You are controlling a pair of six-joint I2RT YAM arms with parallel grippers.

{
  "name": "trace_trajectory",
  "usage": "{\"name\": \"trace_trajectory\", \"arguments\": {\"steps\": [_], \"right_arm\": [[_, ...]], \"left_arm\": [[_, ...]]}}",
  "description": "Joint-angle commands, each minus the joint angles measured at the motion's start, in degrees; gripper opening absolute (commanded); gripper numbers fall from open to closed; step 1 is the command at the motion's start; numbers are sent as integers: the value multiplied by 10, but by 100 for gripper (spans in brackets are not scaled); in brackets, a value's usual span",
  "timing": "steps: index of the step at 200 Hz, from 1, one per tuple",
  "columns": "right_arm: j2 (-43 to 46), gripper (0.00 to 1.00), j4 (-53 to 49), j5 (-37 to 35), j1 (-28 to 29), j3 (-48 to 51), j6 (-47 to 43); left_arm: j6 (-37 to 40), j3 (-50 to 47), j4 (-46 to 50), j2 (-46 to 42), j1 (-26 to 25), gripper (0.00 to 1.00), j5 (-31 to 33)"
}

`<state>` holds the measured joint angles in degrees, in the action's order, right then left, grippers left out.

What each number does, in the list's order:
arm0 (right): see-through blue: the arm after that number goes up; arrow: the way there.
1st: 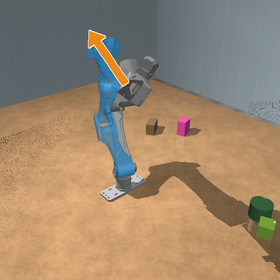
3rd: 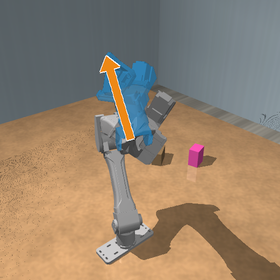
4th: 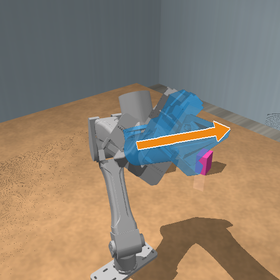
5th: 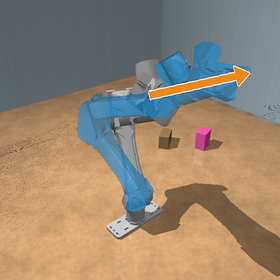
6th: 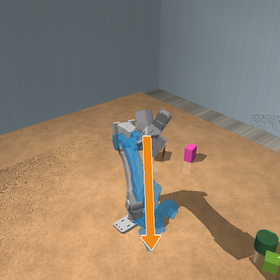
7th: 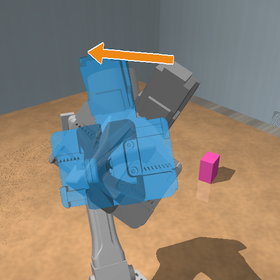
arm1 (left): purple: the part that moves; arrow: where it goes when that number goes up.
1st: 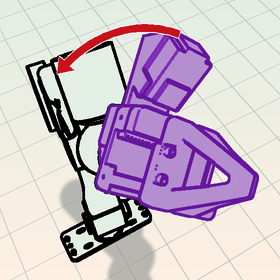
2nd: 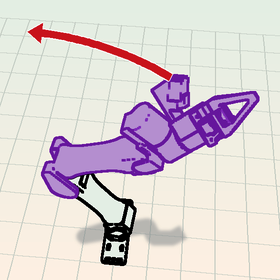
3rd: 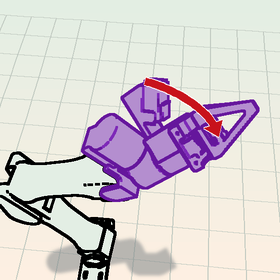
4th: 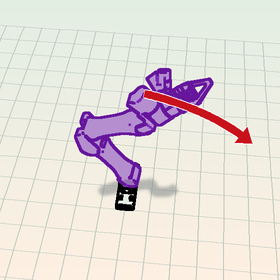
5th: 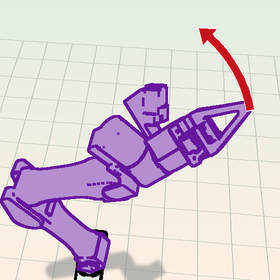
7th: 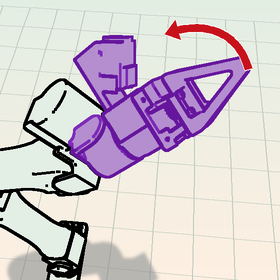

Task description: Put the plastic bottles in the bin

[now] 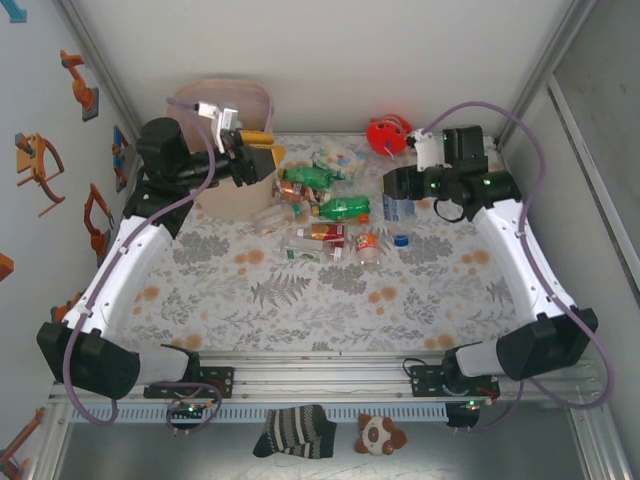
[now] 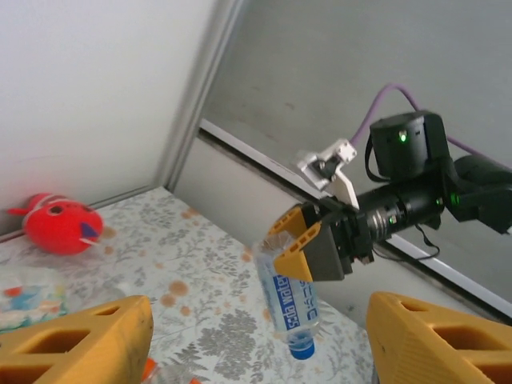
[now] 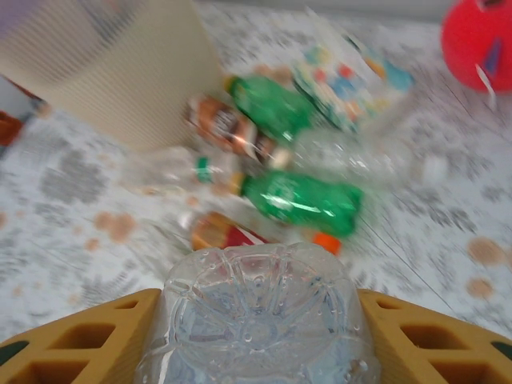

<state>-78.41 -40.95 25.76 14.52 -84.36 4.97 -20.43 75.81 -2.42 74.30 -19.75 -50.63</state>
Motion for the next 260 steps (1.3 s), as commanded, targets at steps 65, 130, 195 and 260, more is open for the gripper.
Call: {"name": "trace_trajectory", "arguments": {"steps": [65, 130, 195, 260], "right_arm": [[95, 54, 172, 180, 48, -7, 90], [123, 54, 249, 217, 88, -7, 125], [123, 54, 258, 220, 118, -19, 125], [122, 54, 264, 214, 129, -32, 124]], "left_arm": [[43, 8, -99, 13, -83, 84, -66], [2, 31, -167, 72, -156, 90, -85], [-6, 62, -173, 116, -194, 89, -144], [-11, 66, -174, 135, -204, 80, -179]]}}
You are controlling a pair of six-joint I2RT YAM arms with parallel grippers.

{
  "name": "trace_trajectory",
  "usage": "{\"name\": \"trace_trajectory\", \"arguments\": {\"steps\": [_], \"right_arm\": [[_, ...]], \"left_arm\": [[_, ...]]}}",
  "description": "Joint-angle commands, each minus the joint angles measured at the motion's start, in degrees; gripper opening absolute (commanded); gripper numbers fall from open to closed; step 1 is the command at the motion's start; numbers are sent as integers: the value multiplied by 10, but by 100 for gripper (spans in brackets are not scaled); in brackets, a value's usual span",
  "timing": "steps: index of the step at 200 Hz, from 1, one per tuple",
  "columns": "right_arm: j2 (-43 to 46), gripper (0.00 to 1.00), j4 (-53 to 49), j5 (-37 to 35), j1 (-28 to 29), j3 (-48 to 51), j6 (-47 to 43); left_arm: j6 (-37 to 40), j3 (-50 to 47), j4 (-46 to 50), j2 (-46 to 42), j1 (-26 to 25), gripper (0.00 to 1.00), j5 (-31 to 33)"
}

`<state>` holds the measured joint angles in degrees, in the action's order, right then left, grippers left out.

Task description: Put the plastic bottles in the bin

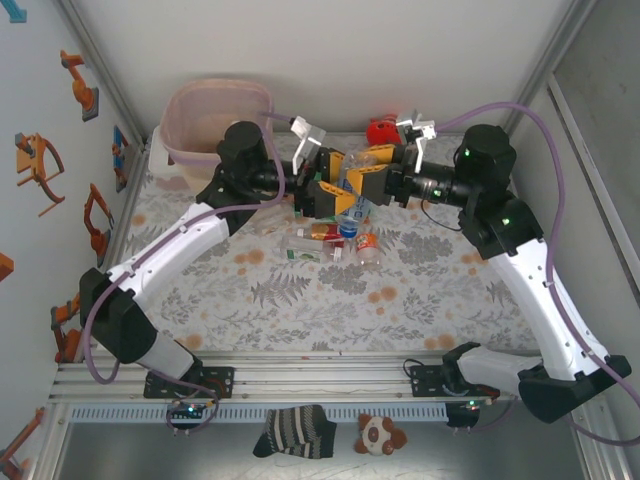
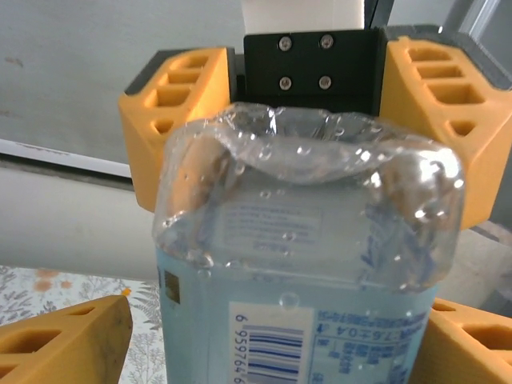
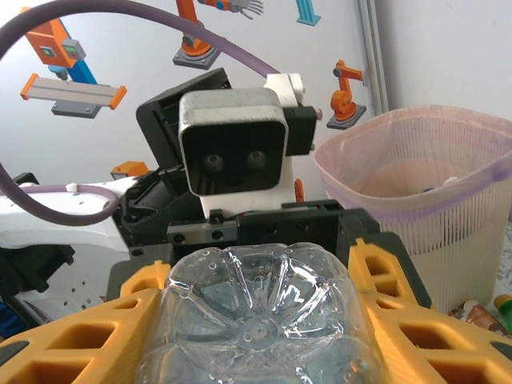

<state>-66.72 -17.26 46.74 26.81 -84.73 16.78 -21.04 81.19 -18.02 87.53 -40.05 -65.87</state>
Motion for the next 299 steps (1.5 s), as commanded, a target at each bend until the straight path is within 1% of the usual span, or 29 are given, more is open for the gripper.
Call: {"name": "trace_trajectory", "arguments": {"steps": [1, 33, 61, 115, 130, 151, 174, 221, 249, 299], "right_arm": [[5, 54, 27, 4, 6, -28, 6], [7, 54, 27, 0, 9, -34, 5], [9, 54, 24, -5, 10, -34, 5], [12, 55, 18, -16, 11, -32, 1], [15, 58, 16, -20, 11, -31, -2], [19, 68, 7, -29, 11, -31, -9], [25, 73, -5, -40, 11, -32, -16], [41, 75, -25, -61, 11, -37, -34], [47, 75, -33, -69, 11, -36, -41], [47, 75, -42, -78, 11, -32, -43]], "left_arm": [[-4, 12, -18, 3, -2, 80, -26], [-4, 11, -18, 5, -3, 74, -29], [-4, 12, -22, 3, -4, 67, -30], [-1, 11, -23, -4, -3, 60, -31], [8, 10, -16, -8, -4, 59, -27], [27, 10, 3, -16, -3, 58, -17], [53, 9, 33, -25, -2, 58, -3], [105, 9, 91, -51, 8, 57, 30], [138, 6, 126, -75, 23, 57, 78], [204, 20, 233, -117, 68, 56, 243]]}}
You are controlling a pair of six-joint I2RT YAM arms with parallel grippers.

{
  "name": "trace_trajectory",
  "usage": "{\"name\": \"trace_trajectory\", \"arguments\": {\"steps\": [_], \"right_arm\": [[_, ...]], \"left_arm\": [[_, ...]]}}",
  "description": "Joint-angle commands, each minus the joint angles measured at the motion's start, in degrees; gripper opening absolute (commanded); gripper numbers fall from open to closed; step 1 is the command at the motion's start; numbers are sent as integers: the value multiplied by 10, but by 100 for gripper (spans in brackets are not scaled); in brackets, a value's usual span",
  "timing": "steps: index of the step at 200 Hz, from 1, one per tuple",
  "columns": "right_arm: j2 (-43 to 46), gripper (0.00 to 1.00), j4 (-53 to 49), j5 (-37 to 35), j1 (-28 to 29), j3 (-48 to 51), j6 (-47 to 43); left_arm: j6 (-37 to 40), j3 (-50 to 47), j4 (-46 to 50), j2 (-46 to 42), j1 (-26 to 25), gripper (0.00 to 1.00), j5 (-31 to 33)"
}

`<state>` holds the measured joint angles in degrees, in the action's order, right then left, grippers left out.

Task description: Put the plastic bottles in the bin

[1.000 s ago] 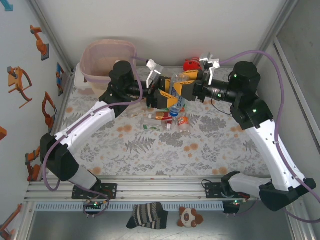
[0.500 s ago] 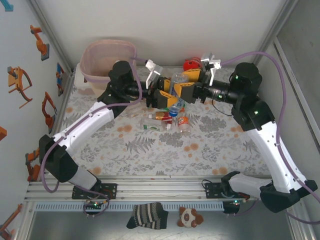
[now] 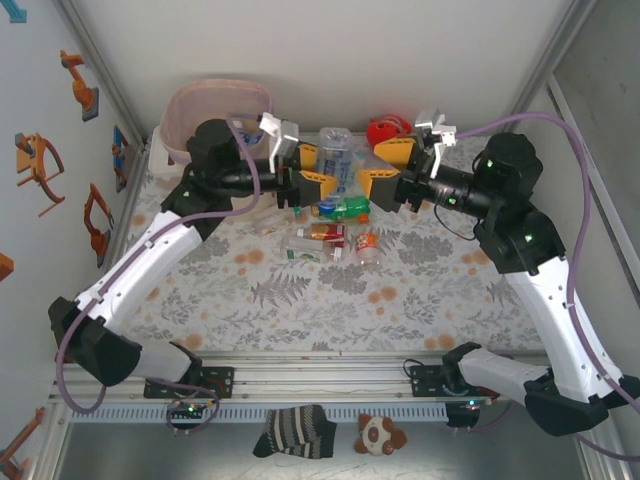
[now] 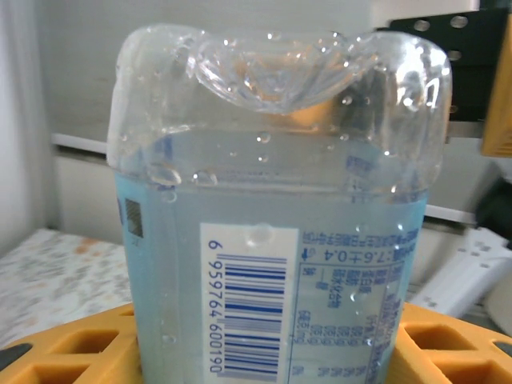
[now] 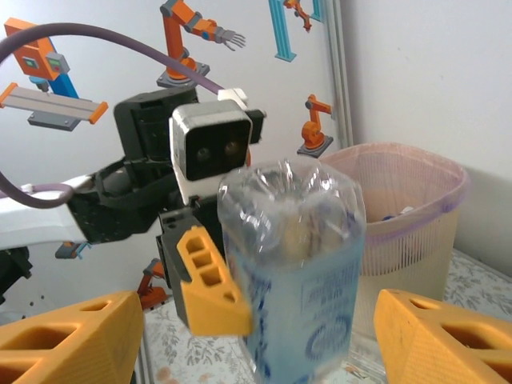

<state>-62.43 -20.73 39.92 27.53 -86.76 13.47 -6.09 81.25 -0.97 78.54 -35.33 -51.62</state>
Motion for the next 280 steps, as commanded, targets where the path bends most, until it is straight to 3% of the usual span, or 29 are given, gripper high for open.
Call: {"name": "trace_trajectory", "arguments": {"steps": [1, 53, 91, 168, 280], "right_arm": [[4, 75, -7, -9, 4, -11, -10], [1, 75, -10, -13, 4, -13, -11], [4, 75, -25, -29, 4, -16, -17], [11, 74, -70, -83, 4, 3, -37], [24, 74, -88, -94, 4, 7, -42]], "left_arm": [[56, 20, 64, -28, 22, 56, 103], [102, 75, 166, -28, 74, 53, 318], [94, 126, 206, -4, 145, 53, 391], [105, 237, 287, 109, 255, 51, 438], [102, 379, 463, 296, 294, 48, 452]]}}
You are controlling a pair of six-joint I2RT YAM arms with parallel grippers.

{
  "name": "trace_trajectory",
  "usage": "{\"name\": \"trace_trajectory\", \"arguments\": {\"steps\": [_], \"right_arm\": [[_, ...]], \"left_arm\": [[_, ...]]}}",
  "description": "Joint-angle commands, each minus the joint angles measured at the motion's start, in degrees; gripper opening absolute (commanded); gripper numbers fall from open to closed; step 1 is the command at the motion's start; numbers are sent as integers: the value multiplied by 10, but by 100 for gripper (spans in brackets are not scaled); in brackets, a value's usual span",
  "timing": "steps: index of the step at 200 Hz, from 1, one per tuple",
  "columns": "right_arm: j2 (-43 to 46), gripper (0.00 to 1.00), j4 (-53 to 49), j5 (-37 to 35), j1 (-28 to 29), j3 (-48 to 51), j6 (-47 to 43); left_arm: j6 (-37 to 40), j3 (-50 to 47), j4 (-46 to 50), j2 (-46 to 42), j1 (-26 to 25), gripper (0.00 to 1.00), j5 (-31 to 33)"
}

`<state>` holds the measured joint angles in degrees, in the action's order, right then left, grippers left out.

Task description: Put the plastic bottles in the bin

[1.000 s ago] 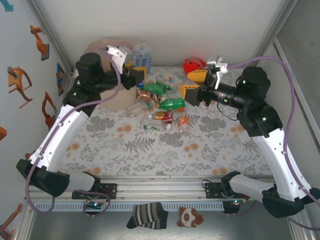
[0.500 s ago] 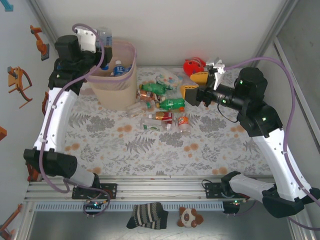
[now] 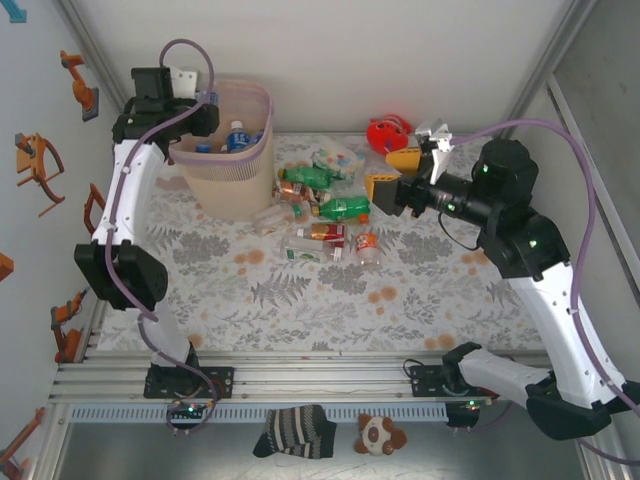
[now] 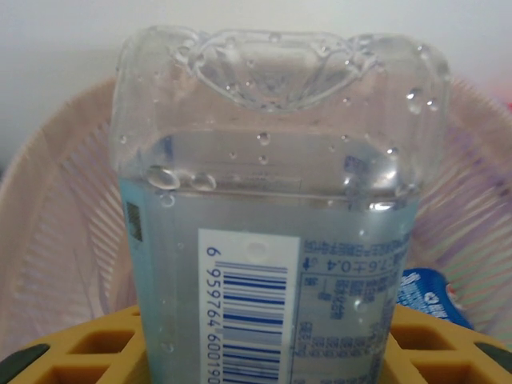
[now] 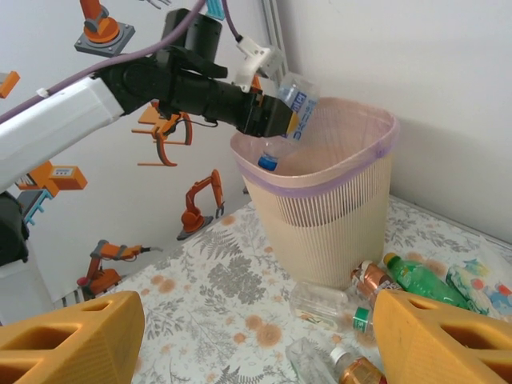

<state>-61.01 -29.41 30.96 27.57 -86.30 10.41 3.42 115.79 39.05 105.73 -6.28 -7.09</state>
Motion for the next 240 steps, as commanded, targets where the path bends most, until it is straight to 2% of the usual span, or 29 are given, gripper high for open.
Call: {"name": "trace_trajectory", "arguments": {"steps": [1, 53, 127, 216, 240], "right_arm": [[10, 74, -1, -5, 4, 3, -11], [10, 74, 0, -4, 4, 6, -12], [11, 74, 1, -1, 4, 8, -13], [14, 74, 0, 2, 4, 8, -7], [16, 74, 1, 3, 4, 7, -4]], "left_arm": [[7, 35, 64, 25, 4, 48, 7], [4, 117, 170, 110, 9, 47, 23], [1, 160, 225, 187, 12, 47, 34], [0, 174, 257, 252, 16, 55, 15], [-4, 174, 253, 247, 17, 60, 7]]}}
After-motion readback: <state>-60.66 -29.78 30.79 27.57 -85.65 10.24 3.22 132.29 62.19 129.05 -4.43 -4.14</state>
